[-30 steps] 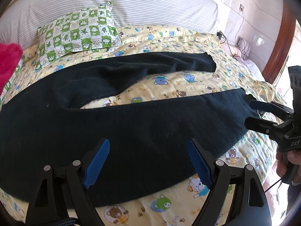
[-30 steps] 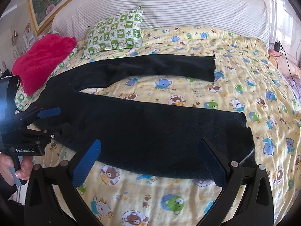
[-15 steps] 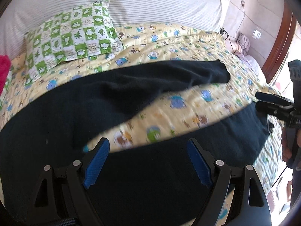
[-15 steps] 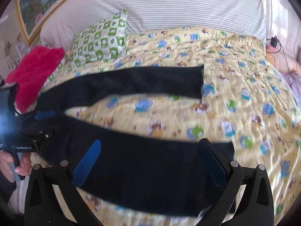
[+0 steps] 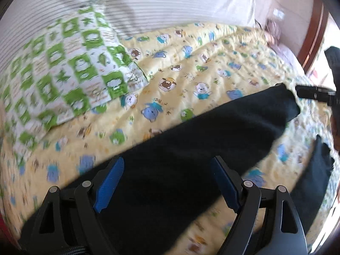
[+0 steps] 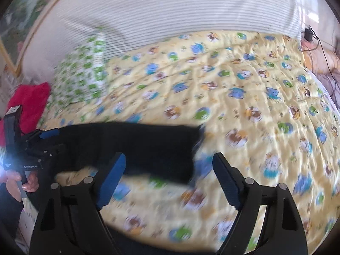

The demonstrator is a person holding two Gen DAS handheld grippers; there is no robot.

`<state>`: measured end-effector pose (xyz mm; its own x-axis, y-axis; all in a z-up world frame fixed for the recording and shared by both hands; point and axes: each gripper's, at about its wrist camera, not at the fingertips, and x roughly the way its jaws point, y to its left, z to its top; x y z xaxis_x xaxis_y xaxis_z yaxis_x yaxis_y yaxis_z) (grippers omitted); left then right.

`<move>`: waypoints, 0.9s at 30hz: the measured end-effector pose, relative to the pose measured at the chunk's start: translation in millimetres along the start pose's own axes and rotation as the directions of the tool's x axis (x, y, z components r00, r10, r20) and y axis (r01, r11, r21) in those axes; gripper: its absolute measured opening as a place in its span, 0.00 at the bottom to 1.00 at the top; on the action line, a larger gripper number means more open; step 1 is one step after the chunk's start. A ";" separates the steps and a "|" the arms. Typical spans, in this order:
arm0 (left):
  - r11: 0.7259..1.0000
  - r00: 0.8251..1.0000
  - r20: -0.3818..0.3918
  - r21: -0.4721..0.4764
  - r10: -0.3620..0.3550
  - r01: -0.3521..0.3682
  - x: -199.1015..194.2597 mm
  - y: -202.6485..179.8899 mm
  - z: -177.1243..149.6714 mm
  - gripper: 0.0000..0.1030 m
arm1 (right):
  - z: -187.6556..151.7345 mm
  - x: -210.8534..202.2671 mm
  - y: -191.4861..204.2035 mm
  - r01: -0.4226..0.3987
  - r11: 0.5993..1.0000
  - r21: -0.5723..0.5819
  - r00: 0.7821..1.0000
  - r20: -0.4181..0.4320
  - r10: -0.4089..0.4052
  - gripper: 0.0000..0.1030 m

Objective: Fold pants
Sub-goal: 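Grasp the waistband with the right gripper while the left gripper grasps the waistband beside it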

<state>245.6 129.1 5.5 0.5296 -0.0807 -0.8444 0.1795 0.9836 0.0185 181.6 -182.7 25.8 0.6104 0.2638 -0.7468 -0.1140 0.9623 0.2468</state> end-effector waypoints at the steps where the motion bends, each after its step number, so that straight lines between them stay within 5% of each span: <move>1: 1.000 1.000 -0.009 0.014 -0.012 0.013 5.1 2.5 2.7 0.82 | 4.7 5.3 -2.9 0.004 1.000 0.001 1.000 -0.007 -0.004 0.79; 4: 0.998 0.998 -0.043 0.035 -0.053 0.054 24.2 11.1 15.7 0.81 | 15.4 21.8 -12.9 -0.013 1.000 0.009 0.999 -0.046 0.014 0.55; 10: 0.983 0.977 -0.142 0.069 -0.161 0.172 62.1 12.8 36.2 0.77 | 25.3 43.7 -24.8 -0.052 0.998 0.036 0.995 -0.085 0.055 0.44; 13: 0.973 0.951 -0.235 0.065 -0.199 0.220 83.2 11.1 39.9 0.71 | 26.6 49.8 -26.4 -0.082 0.996 0.036 0.991 -0.107 0.085 0.27; 15: 0.969 0.945 -0.243 0.062 -0.218 0.240 83.9 11.7 42.0 0.59 | 26.1 50.8 -26.5 -0.101 0.994 0.035 0.988 -0.113 0.104 0.23; 17: 0.965 0.940 -0.246 0.055 -0.236 0.257 76.8 10.7 41.8 0.14 | 25.9 47.0 -27.6 -0.112 0.993 0.030 0.988 -0.101 0.115 0.06; 18: 0.962 0.935 -0.253 0.056 -0.247 0.269 71.4 8.0 40.0 0.08 | 26.2 44.1 -28.0 -0.119 0.992 0.031 0.989 -0.090 0.121 0.06; 27: 0.963 0.957 -0.164 0.086 -0.238 0.254 4.4 -29.3 5.4 0.06 | 18.3 6.2 -9.8 -0.106 0.993 -0.043 0.994 -0.009 0.106 0.03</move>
<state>247.1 99.0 4.1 0.3280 -0.2851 -0.9006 0.3787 0.9131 -0.1511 200.8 -191.6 30.1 0.5882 0.3646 -0.7219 -0.2116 0.9309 0.2978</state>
